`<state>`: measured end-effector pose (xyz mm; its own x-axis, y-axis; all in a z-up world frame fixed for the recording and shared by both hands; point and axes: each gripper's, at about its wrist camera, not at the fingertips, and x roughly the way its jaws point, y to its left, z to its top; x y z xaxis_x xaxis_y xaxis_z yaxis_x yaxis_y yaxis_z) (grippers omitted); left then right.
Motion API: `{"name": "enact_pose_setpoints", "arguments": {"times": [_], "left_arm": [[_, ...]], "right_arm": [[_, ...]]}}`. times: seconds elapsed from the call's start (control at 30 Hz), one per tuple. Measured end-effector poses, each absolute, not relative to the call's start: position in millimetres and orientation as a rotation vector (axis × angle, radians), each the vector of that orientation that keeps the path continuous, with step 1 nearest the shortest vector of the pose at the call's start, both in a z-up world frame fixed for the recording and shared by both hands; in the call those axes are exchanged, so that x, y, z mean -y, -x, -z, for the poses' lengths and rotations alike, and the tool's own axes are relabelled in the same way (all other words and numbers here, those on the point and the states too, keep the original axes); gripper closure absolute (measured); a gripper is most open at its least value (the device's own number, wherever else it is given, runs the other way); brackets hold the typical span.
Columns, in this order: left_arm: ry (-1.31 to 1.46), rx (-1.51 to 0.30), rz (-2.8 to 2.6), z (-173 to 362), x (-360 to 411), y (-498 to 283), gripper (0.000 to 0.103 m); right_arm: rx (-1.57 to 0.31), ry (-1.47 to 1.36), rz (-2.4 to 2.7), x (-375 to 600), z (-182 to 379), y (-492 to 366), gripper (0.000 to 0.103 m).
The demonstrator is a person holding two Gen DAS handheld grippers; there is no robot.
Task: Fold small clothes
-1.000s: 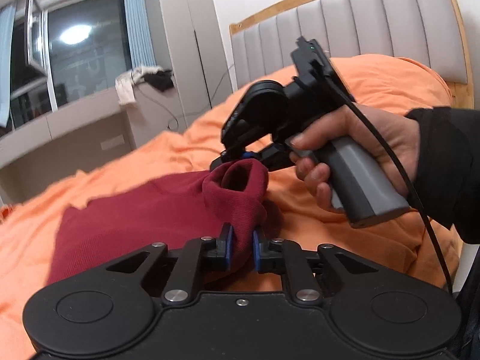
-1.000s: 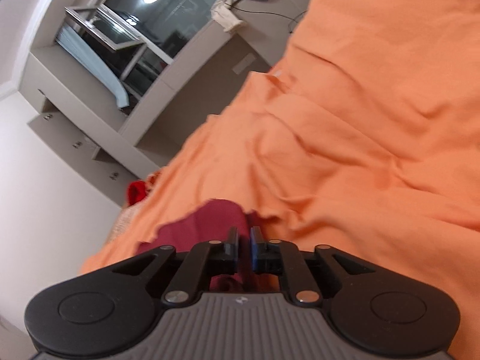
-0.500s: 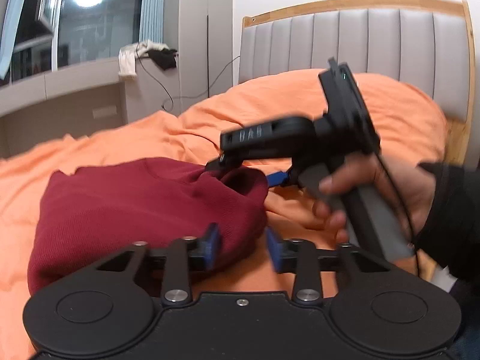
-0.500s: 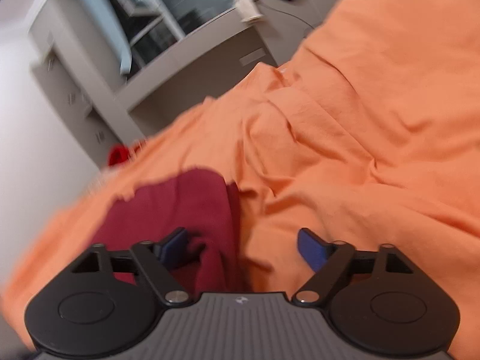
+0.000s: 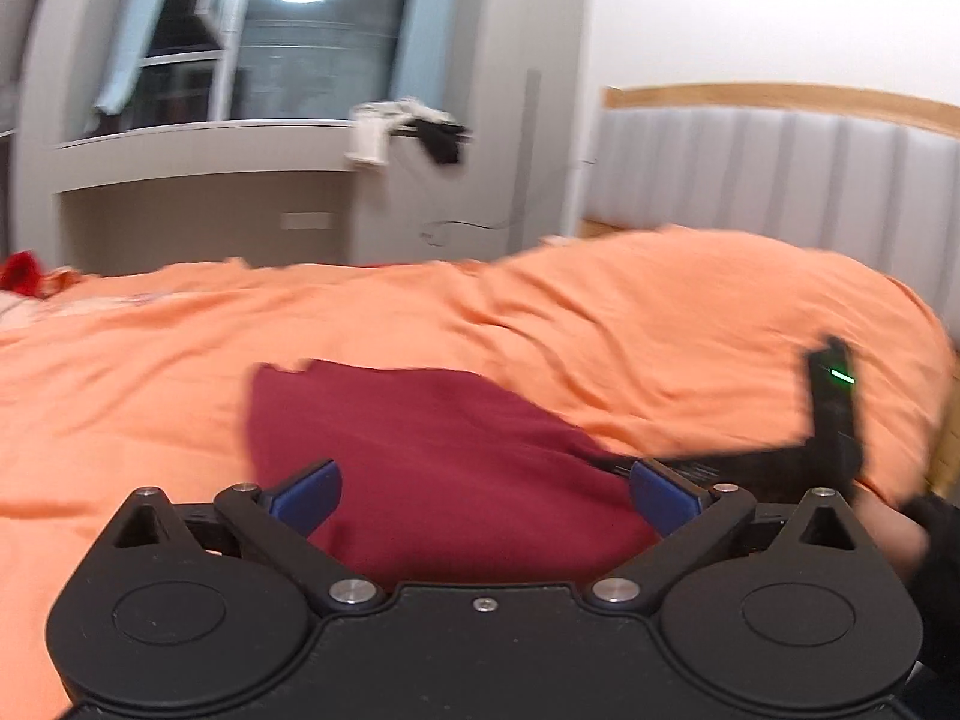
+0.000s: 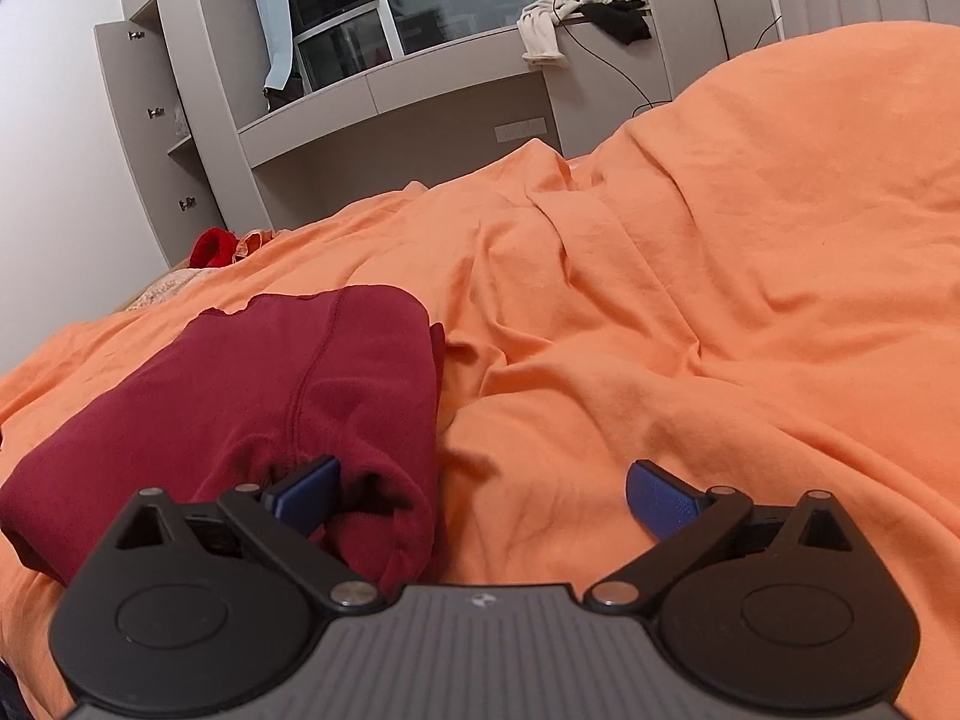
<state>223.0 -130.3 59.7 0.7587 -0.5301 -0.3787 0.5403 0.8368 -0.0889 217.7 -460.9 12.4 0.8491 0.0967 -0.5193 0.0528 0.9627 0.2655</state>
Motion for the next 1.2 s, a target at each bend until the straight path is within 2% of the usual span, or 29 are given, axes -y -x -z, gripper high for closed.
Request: {"name": "enact_pose_setpoints", "arguments": {"times": [0.13,0.33,0.63,0.9,1.2], "left_arm": [[0.016,-0.432,0.485,-58.6,106.6,-252.3,0.001],[0.028,-0.501,0.436,-39.8,91.4,-291.4,0.001],[0.089,-0.568,0.478,-1.5,70.9,-302.6,0.000],[0.134,-0.569,0.490,8.8,61.7,-303.8,0.000],[0.189,-0.576,0.507,12.8,58.3,-306.4,0.000]], "right_arm": [[-0.554,-0.283,-0.017,460.0,-12.7,-214.5,0.000],[-0.440,-0.360,-0.049,467.1,-23.5,-200.0,0.000],[-0.468,-0.479,-0.016,477.2,-17.5,-219.6,0.000],[-0.531,-0.410,-0.052,457.2,-10.5,-234.1,0.000],[-0.429,-0.514,-0.147,471.8,-22.7,-237.7,0.000]]}}
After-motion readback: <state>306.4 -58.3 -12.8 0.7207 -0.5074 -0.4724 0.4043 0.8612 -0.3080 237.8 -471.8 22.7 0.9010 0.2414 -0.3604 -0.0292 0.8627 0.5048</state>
